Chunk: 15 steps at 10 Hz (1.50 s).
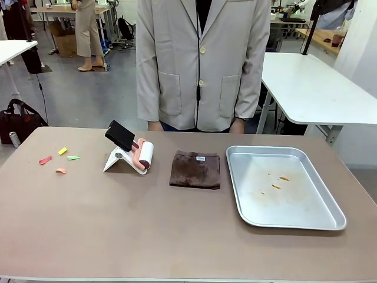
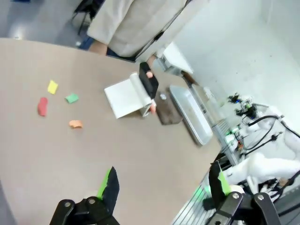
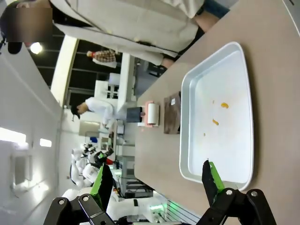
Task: Clean the surface of the table.
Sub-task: Hold the Lint Roller with your left hand and the towel with your right hand.
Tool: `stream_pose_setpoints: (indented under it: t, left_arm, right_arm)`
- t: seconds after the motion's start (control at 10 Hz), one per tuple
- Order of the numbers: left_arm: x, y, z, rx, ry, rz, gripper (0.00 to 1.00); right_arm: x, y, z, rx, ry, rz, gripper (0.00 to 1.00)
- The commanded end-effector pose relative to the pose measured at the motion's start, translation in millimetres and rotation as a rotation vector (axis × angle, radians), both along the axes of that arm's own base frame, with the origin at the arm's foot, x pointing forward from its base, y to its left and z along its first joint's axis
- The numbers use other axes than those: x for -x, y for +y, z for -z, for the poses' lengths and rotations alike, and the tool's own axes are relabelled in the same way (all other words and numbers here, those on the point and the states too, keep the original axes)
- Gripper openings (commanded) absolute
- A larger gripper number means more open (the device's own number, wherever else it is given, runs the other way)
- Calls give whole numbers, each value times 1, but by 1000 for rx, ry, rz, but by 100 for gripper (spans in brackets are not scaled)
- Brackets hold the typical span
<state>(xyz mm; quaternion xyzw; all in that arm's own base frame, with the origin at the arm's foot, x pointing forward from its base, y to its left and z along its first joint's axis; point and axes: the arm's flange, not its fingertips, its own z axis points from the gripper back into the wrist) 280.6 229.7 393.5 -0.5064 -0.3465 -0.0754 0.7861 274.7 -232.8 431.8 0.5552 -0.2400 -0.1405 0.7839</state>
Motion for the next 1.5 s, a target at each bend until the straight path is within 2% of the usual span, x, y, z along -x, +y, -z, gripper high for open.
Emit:
stream_pose_setpoints:
  t: [0.0, 0.1, 0.2, 0.5, 0.6, 0.7, 0.8, 0.9, 1.0, 1.2, 1.4]
  left_arm:
    - [-9, -24, 3, 29, -14, 0, 100]
    - [-17, -49, -4, 2, 44, -48, 100]
    - [-6, -11, 5, 34, 5, -6, 100]
    - [-6, -11, 5, 34, 5, -6, 100]
    - [-7, -17, 6, 37, 41, -15, 100]
    - [-7, -20, 1, 34, 19, 1, 100]
    - [-9, -19, -5, 8, 20, -4, 100]
    - [-16, -30, -20, -44, 32, -4, 100]
    - [-26, -33, -32, -108, 38, 9, 100]
    - [-58, -59, -59, -302, 84, 43, 100]
    - [-94, -108, -85, -512, 93, 129, 100]
  right_arm:
    - [-5, -8, 2, -19, -18, 16, 100]
    - [-6, -8, 5, 46, 22, 71, 100]
    - [-2, -4, 7, -21, 8, 13, 100]
    - [-2, -4, 7, -21, 8, 13, 100]
    - [-3, -3, 10, -13, 51, 18, 100]
    - [-1, 5, 5, 49, 23, 52, 100]
    - [-3, 15, -4, 127, 49, 107, 100]
    - [-8, 35, -18, 225, 58, 129, 100]
    - [-17, 66, -37, 315, 23, 108, 100]
    - [-40, 127, -61, 450, -12, 46, 100]
    - [-70, 204, -78, 568, -65, -48, 100]
